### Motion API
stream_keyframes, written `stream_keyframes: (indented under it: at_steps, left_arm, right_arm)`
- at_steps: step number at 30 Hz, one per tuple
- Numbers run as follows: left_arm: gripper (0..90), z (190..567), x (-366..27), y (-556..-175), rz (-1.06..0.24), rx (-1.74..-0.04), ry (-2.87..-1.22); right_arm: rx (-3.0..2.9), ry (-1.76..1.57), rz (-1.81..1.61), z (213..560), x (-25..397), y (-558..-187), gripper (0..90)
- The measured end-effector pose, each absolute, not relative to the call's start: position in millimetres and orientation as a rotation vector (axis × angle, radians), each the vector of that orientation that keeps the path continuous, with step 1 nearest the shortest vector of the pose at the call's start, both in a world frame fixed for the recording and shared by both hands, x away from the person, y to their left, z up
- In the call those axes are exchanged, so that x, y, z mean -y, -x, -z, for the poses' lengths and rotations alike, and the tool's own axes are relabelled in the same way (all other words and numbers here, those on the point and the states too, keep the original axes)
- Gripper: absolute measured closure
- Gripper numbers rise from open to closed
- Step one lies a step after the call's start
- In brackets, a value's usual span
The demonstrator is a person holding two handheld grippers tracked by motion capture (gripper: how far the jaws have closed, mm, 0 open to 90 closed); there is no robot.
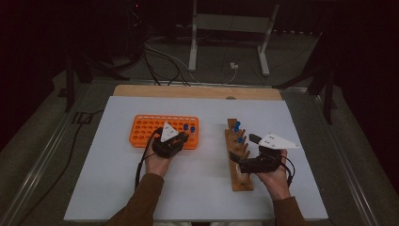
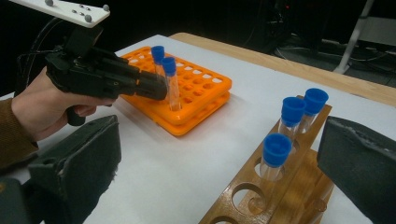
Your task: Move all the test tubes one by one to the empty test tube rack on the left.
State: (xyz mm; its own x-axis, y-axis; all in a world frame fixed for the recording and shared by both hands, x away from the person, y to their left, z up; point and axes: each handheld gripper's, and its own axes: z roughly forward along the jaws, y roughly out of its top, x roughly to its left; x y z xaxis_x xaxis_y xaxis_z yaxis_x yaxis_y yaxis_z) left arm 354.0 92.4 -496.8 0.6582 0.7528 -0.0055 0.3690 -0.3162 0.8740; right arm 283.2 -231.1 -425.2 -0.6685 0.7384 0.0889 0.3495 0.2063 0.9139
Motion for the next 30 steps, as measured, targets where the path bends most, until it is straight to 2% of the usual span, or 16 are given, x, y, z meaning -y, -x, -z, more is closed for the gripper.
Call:
stream_keyframes:
  at_steps: [30]
  left_arm:
    - [78.0,503.0,-90.1,-351.7,-0.531,-0.876,-1.949]
  right_arm:
    - [-2.128,-1.009,-1.449,427.0,230.2,-283.6,0.0]
